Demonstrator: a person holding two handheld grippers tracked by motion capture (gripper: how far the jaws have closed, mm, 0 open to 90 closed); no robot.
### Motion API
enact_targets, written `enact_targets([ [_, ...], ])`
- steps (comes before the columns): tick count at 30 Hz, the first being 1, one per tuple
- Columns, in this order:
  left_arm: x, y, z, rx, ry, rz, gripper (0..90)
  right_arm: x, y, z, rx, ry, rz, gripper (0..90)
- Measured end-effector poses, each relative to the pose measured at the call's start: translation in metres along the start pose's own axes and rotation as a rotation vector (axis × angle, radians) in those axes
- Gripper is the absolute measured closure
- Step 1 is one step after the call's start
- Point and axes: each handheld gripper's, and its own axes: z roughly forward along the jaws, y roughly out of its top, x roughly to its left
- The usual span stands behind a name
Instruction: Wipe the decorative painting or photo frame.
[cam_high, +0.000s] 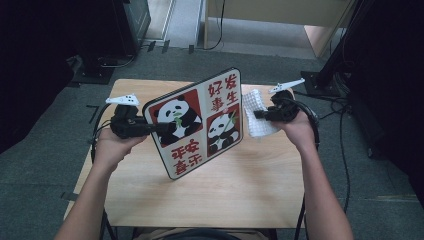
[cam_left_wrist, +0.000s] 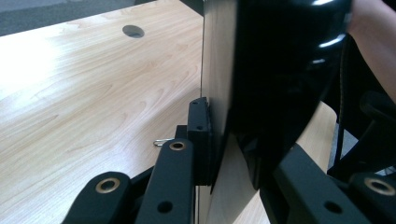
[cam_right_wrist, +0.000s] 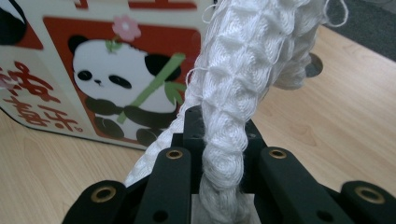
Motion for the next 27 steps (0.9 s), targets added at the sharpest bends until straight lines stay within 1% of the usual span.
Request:
enact_targets([
  [4, 0.000, 0.000, 0.000, 0.001, -0.002, 0.005, 79.5, -0.002, 0.018, -0.013, -0.013, -0.008, -0.014, 79.9],
  [5, 0.000, 0.000, 0.000, 0.001, -0.002, 0.005, 79.5, -0.002, 0.018, -0.013, -0.013, -0.008, -0.014, 79.9],
  [6, 0.000, 0.000, 0.000, 0.001, -0.002, 0.005, 79.5, -0.004, 0.027, -0.020, -0.020, -0.008, -0.013, 79.9],
  [9, 0.001, 0.000, 0.000, 0.004, -0.010, -0.003, 79.4, -0.004, 0.036, -0.026, -0.020, -0.010, -0.016, 80.0],
  [12, 0.002, 0.000, -0.001, 0.006, -0.011, -0.008, 79.3, -0.006, 0.047, -0.031, -0.029, -0.016, -0.038, 80.2],
  [13, 0.002, 0.000, -0.001, 0.006, -0.011, -0.008, 79.3, -0.006, 0.047, -0.031, -0.029, -0.016, -0.038, 80.2],
  [14, 0.002, 0.000, -0.001, 0.005, -0.009, -0.006, 79.4, -0.006, 0.057, -0.035, -0.032, -0.023, -0.039, 80.2],
  [20, 0.003, 0.000, -0.001, 0.005, -0.015, 0.001, 79.7, -0.004, 0.079, -0.044, -0.039, -0.016, -0.046, 80.2],
  [21, 0.003, 0.000, -0.001, 0.005, -0.017, -0.003, 79.7, -0.004, 0.082, -0.046, -0.043, -0.013, -0.041, 80.2],
  [22, 0.003, 0.000, -0.001, 0.005, -0.017, -0.003, 79.7, -0.004, 0.082, -0.046, -0.043, -0.013, -0.041, 80.2],
  [23, 0.004, 0.001, -0.001, 0.012, -0.019, -0.004, 79.8, -0.003, 0.091, -0.049, -0.049, 0.001, -0.028, 80.4],
  [27, 0.005, 0.001, -0.001, 0.012, -0.021, 0.000, 79.9, 0.003, 0.102, -0.052, -0.053, 0.006, -0.039, 80.4],
])
